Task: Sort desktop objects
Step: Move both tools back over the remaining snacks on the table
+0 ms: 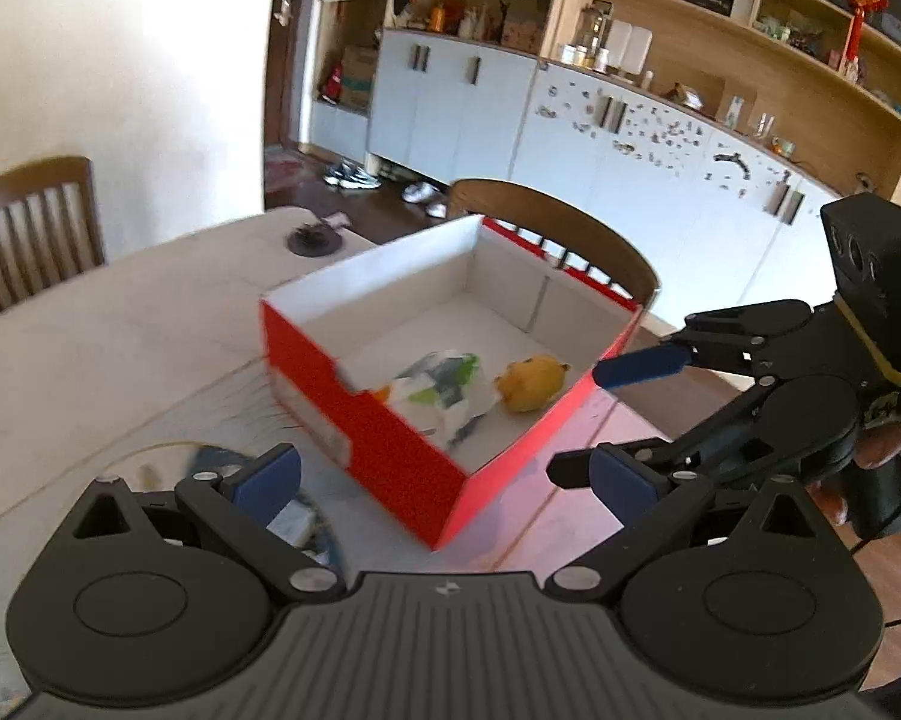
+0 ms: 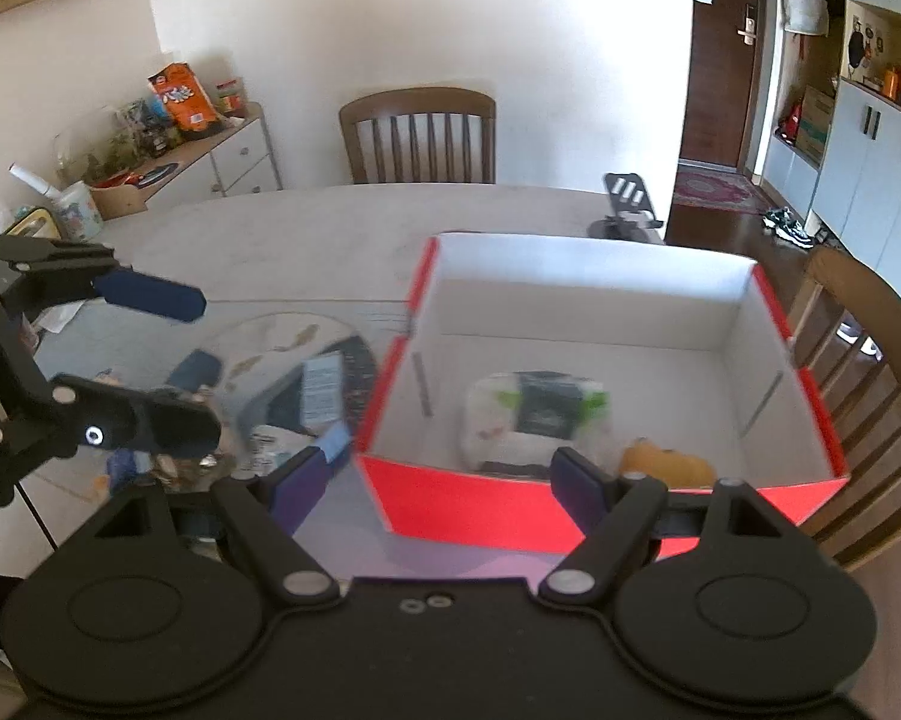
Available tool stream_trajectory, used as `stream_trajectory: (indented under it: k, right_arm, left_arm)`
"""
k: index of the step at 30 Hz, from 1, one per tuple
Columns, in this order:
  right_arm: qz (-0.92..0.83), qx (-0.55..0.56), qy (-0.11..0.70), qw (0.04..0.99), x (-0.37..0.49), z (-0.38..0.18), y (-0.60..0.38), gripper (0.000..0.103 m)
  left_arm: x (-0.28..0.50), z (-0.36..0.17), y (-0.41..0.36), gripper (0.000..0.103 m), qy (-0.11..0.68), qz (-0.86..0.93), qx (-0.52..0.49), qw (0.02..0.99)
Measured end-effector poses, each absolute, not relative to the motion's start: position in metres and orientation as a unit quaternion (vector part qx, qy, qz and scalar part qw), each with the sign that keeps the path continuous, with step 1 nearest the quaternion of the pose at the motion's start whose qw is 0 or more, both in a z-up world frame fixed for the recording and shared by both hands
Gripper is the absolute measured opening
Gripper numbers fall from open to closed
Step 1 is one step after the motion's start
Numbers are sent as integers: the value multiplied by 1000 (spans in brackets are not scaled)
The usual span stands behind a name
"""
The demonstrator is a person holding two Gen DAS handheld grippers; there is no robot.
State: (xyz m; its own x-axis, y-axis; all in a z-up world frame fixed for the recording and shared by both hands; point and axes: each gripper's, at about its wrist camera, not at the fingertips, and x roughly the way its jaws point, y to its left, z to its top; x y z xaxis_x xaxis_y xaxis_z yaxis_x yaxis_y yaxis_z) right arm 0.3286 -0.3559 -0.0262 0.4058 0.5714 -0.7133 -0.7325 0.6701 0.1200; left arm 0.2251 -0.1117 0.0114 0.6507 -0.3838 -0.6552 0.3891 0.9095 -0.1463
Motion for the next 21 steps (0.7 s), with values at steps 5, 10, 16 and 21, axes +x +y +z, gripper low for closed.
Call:
stream_trajectory:
  k: [5, 10, 16, 21]
  right_arm:
    - [394, -98, 377, 833, 306, -27, -332, 81]
    - [393, -91, 378, 833, 284, -31, -311, 81]
    - [391, -86, 387, 831, 260, -39, -287, 81]
    - [391, -87, 390, 829, 240, -43, -268, 81]
  left_arm:
    - [205, 12, -86, 103, 355, -203, -7, 913]
    - [184, 12, -58, 103, 345, -182, -11, 921]
    - [160, 10, -21, 103, 335, -156, -13, 929]
    - [146, 5, 11, 103, 334, -138, -23, 932]
